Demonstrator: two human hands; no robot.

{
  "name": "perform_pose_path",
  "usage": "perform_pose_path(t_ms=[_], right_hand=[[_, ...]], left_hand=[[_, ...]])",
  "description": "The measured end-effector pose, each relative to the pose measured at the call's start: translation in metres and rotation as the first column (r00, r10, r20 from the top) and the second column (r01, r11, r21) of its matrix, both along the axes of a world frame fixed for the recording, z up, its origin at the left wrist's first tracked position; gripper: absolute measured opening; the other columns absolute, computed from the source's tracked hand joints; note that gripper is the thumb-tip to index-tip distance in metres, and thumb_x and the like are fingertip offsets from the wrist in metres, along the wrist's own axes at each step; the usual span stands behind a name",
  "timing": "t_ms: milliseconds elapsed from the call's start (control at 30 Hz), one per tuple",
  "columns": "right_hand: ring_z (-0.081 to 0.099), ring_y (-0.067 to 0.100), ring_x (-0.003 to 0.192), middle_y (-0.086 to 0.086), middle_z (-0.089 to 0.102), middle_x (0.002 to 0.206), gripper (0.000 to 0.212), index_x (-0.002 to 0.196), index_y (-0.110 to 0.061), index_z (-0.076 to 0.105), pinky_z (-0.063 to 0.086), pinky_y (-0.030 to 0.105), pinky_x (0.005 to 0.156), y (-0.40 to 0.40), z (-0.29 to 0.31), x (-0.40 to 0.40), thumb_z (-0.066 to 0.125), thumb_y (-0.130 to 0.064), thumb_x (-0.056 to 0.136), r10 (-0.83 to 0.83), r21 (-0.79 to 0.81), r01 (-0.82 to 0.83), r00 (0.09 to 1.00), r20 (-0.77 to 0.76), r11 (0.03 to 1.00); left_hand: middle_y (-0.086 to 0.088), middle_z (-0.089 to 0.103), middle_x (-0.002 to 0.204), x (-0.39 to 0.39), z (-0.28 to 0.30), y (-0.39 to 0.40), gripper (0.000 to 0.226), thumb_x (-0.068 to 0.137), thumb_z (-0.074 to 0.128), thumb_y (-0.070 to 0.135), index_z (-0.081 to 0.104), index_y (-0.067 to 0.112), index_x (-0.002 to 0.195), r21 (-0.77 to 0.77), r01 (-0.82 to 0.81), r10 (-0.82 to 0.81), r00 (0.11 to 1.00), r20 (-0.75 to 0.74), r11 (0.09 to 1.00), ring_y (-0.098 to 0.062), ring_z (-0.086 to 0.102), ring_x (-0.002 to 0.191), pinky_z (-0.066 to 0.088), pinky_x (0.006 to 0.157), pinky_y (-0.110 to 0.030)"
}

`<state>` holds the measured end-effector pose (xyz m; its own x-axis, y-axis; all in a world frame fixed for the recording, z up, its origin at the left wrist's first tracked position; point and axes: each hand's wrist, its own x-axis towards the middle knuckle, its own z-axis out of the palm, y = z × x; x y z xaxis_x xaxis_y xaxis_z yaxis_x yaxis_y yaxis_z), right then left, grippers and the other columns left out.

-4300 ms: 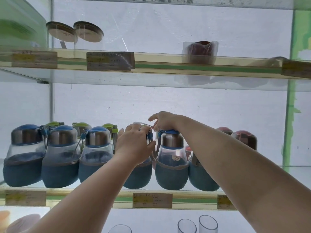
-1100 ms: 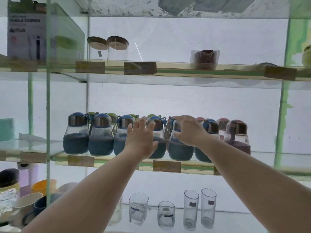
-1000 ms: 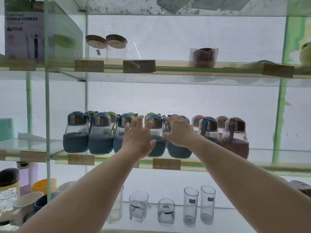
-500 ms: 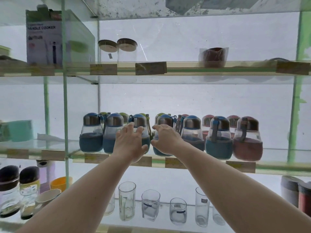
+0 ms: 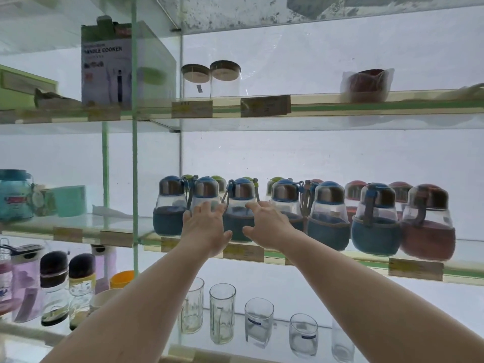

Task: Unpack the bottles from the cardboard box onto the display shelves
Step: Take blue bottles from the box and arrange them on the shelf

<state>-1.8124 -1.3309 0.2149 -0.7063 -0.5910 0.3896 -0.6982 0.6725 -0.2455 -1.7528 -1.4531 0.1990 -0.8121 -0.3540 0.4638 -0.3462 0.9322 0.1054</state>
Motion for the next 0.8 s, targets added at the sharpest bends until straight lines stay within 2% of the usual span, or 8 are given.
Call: perform_pose_path(t_ms=[167,300,433,567,800], right_hand=[[0.036,0.025,0.130,0.007,0.039,0.140,0.056,0.143,-0.018,0.033,0.031,0.044,0.108,0.000,-0.003,-0.007,0.054,-0.024,0.091,-0.002,0.009,0.002,1.000,0.009,1.000],[0.035,0.025,0.131,0.008,0.039,0.140,0.058,0.144,-0.018,0.031,0.032,0.041,0.109,0.002,-0.006,-0.016,0.054,-0.021,0.091,-0.006,0.012,0.006,1.000,0.024,1.000],[0.035,0.025,0.131,0.006,0.039,0.141,0.057,0.144,-0.018,0.032,0.032,0.039,0.108,0.003,-0.010,-0.021,0.053,-0.021,0.091,0.003,0.024,-0.002,1.000,-0.008,1.000],[0.037,0.025,0.129,0.006,0.041,0.139,0.055,0.143,-0.019,0.035,0.034,0.039,0.106,0.003,-0.013,-0.026,0.053,-0.020,0.091,0.001,0.055,0.002,0.999,-0.047,0.998],[0.036,0.026,0.130,0.006,0.042,0.141,0.055,0.144,-0.022,0.034,0.030,0.040,0.108,0.006,-0.014,-0.029,0.052,-0.020,0.091,-0.005,0.091,0.011,0.998,-0.070,0.996]], left_hand=[[-0.006,0.022,0.154,-0.021,-0.010,0.001,0.067,0.093,0.047,0.045,0.015,0.027,0.149,0.004,0.010,-0.010,0.993,0.114,1.000,-0.027,0.019,0.142,0.017,0.116,-0.048],[-0.011,0.027,0.149,-0.038,-0.011,0.009,0.062,0.093,0.049,0.044,0.019,0.035,0.147,0.012,0.028,-0.029,0.989,0.147,1.000,-0.031,0.029,0.137,0.020,0.113,-0.051],[-0.010,0.037,0.140,-0.048,-0.013,0.010,0.060,0.091,0.057,0.035,0.029,0.034,0.143,0.011,0.034,-0.034,0.999,0.027,0.999,-0.027,0.042,0.128,0.027,0.110,-0.046],[-0.009,0.047,0.128,-0.055,-0.016,0.012,0.051,0.094,0.049,0.015,0.034,0.030,0.140,-0.068,0.037,-0.044,0.993,-0.106,0.997,-0.023,0.044,0.122,0.025,0.111,-0.039],[-0.012,0.050,0.129,-0.054,-0.008,0.020,0.048,0.094,0.048,0.011,0.037,0.025,0.138,-0.095,-0.011,-0.002,0.990,-0.138,0.995,-0.027,0.041,0.126,0.018,0.115,-0.039]])
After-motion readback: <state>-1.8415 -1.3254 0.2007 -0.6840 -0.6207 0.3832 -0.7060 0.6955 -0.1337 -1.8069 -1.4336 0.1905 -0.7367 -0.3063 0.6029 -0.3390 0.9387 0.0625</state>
